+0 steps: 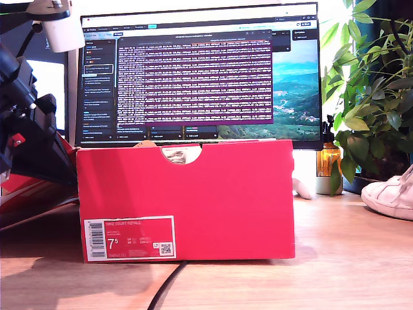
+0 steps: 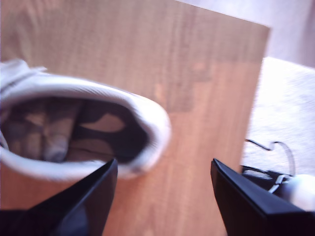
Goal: Pack the white shoes by picking the first shoe and placing it inside the red shoebox, left side, then picking and rotating the second shoe and placing it in the shoebox
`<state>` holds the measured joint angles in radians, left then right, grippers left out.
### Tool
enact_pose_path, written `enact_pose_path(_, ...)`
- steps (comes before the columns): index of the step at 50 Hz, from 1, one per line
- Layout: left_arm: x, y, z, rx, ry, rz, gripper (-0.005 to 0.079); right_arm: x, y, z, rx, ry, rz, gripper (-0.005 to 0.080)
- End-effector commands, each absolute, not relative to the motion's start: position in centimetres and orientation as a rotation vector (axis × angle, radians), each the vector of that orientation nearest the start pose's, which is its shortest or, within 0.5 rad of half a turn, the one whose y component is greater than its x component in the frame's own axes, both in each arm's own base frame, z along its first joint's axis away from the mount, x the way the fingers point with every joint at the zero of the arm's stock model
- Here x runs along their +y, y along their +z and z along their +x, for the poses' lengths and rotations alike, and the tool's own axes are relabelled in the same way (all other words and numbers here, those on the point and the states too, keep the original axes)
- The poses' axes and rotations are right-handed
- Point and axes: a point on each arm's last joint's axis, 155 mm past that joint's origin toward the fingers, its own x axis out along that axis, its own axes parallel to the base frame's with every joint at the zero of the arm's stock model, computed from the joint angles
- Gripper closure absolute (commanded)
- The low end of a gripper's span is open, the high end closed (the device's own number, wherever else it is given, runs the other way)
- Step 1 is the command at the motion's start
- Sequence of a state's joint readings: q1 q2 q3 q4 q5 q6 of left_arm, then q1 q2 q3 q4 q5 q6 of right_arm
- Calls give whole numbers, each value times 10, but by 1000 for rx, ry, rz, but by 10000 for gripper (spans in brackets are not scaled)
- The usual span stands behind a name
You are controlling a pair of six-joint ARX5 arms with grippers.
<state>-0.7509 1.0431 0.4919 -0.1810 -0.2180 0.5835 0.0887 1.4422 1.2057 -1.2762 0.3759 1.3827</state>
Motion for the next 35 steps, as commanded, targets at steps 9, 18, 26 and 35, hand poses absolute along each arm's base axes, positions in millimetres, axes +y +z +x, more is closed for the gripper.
enact_pose_path(9, -187, 93, 257, 479, -698, 884, 754, -51, 107, 254, 1021, -1173, 768, 198)
enact_pose_path(18, -187, 93, 257, 479, -698, 884, 754, -54, 88, 253, 1036, -1175, 770, 198)
enact_pose_path(26, -187, 93, 257, 479, -698, 884, 754, -58, 69, 249, 1035, -1186, 785, 198)
enact_pose_path(35, -187, 93, 257, 479, -698, 884, 754, -56, 45, 251, 1017, -1160, 814, 200)
